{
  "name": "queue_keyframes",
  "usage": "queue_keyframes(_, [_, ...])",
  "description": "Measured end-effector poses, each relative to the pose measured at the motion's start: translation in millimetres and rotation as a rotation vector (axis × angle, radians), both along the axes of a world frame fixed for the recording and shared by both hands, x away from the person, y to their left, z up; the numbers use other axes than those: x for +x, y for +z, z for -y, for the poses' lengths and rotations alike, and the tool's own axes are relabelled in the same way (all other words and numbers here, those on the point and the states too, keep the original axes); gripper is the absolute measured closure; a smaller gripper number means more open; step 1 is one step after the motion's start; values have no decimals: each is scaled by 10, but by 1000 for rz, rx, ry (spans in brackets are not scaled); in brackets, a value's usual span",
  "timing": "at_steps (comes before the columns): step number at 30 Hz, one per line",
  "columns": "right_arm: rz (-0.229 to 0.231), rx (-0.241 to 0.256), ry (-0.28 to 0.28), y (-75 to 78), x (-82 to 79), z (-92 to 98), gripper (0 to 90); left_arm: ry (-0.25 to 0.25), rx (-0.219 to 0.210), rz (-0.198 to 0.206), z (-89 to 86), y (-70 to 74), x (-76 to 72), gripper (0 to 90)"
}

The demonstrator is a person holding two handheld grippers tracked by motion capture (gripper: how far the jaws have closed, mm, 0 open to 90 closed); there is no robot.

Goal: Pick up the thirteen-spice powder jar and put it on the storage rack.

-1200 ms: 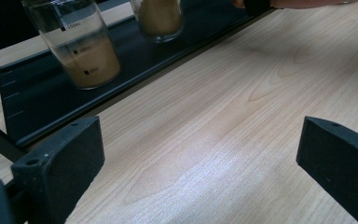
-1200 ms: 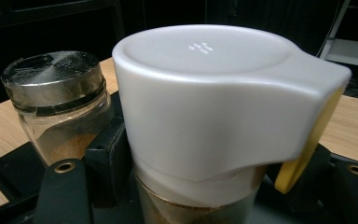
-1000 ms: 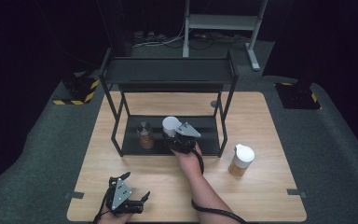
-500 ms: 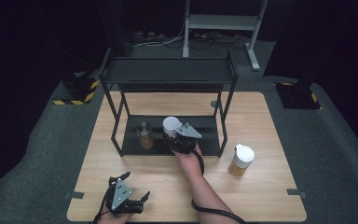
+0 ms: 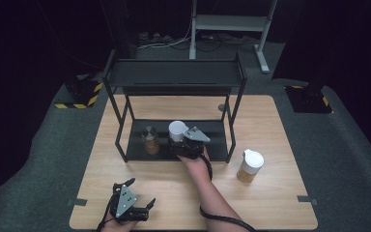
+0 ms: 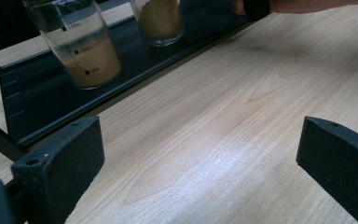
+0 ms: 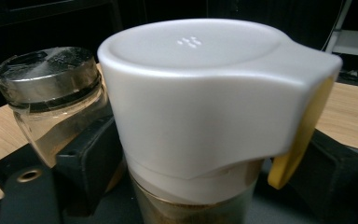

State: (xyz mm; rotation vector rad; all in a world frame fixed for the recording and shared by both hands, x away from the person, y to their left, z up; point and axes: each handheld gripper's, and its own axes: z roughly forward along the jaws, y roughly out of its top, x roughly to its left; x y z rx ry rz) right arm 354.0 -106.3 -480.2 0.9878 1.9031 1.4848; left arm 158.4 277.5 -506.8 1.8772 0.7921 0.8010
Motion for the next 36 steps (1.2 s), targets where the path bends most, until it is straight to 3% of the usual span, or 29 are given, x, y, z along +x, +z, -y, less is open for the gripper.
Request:
queue_keyframes(10, [0, 10, -4, 25, -13, 20, 130, 1, -2, -2, -3, 1, 3, 13])
queue_keyframes(18, [1, 8, 10, 56, -19, 81, 0, 4, 5, -4, 14, 8, 4, 13])
queue_keyframes(36, [19, 14, 14, 145, -193, 204, 0, 5, 17, -2, 33, 11, 1, 13])
